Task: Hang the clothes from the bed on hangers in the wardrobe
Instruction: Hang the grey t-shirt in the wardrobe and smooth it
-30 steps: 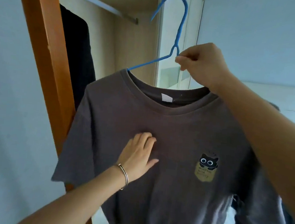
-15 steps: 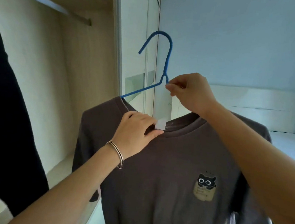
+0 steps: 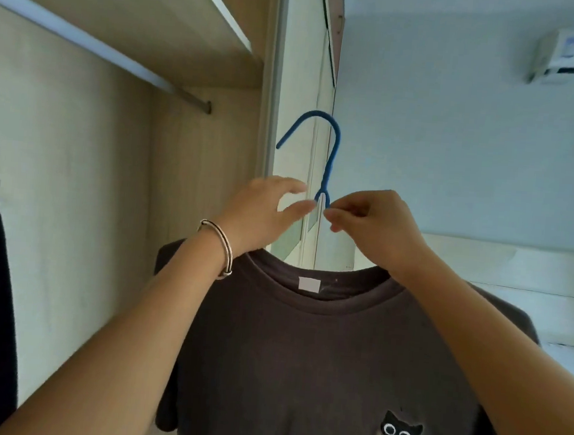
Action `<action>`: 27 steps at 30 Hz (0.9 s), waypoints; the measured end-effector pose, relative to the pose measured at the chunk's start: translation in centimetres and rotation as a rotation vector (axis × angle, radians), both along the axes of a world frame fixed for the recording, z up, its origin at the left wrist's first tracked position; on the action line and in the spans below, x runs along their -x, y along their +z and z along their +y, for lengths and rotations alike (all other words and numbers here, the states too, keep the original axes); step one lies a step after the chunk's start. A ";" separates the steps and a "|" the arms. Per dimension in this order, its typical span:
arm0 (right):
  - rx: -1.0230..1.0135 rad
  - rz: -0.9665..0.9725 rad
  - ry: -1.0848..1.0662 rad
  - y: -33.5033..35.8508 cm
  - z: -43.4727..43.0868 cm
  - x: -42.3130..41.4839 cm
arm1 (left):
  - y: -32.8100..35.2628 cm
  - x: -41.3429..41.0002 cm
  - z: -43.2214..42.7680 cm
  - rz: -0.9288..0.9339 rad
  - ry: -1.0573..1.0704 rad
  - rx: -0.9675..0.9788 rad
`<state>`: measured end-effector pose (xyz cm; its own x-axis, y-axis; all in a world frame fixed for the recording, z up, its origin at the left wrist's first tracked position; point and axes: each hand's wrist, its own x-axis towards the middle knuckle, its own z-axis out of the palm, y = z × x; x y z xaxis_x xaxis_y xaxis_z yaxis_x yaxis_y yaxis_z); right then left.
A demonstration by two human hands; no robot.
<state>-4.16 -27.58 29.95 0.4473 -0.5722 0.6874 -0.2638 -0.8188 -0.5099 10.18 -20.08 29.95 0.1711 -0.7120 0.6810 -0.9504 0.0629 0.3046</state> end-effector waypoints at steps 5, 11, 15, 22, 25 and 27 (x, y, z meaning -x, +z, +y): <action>0.021 0.106 0.155 0.4 -3.6 -5.1 | -0.8 -6.4 -2.3 0.046 -0.096 0.007; 0.063 0.495 0.166 2.2 -12.3 -7.8 | 1.1 -15.9 -5.4 0.038 0.189 0.298; -0.007 0.484 0.377 4.3 -16.0 -12.4 | 4.6 -21.0 -6.5 0.064 0.304 0.301; -0.139 0.227 0.799 6.7 -16.9 -23.5 | 9.0 -28.9 -4.2 0.179 0.621 0.480; -0.216 0.095 0.872 7.6 -15.6 -28.4 | 11.5 -30.5 -3.5 0.254 0.701 0.640; -0.244 0.039 0.878 8.5 -14.8 -31.2 | 12.2 -31.1 -3.4 0.281 0.711 0.537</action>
